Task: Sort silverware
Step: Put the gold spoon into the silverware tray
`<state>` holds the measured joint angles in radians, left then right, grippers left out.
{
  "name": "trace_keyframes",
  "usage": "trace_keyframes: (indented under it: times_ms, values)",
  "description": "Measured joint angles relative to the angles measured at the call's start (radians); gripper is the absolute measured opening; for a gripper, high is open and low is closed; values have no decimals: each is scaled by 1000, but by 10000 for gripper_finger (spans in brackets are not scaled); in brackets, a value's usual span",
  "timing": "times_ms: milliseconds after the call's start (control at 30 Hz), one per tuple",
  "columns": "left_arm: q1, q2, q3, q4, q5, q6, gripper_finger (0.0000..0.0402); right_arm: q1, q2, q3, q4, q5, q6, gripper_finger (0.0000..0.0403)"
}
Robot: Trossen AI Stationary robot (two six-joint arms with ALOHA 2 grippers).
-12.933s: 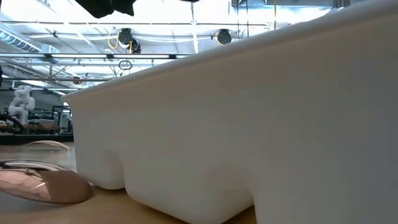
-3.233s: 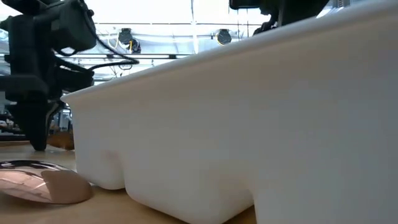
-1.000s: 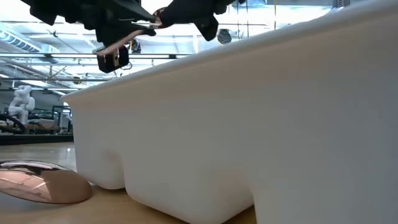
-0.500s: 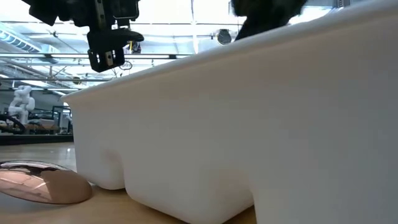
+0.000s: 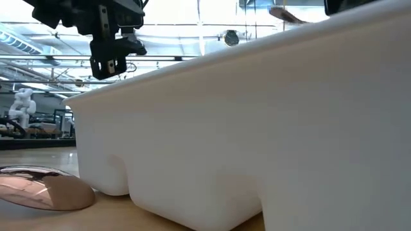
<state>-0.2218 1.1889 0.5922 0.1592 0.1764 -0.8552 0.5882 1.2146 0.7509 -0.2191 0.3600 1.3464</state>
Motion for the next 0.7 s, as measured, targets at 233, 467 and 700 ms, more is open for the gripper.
trace_keyframes:
  times_ms: [233, 467, 700]
  values:
    - [1, 0, 0, -20, 0, -1, 214, 40, 167, 0, 121, -93, 59, 0]
    - [1, 0, 0, -51, 1, -2, 214, 64, 250, 8, 135, -108, 111, 0]
    - [2, 0, 0, -50, 1, -2, 214, 55, 255, 8, -25, -177, 148, 0]
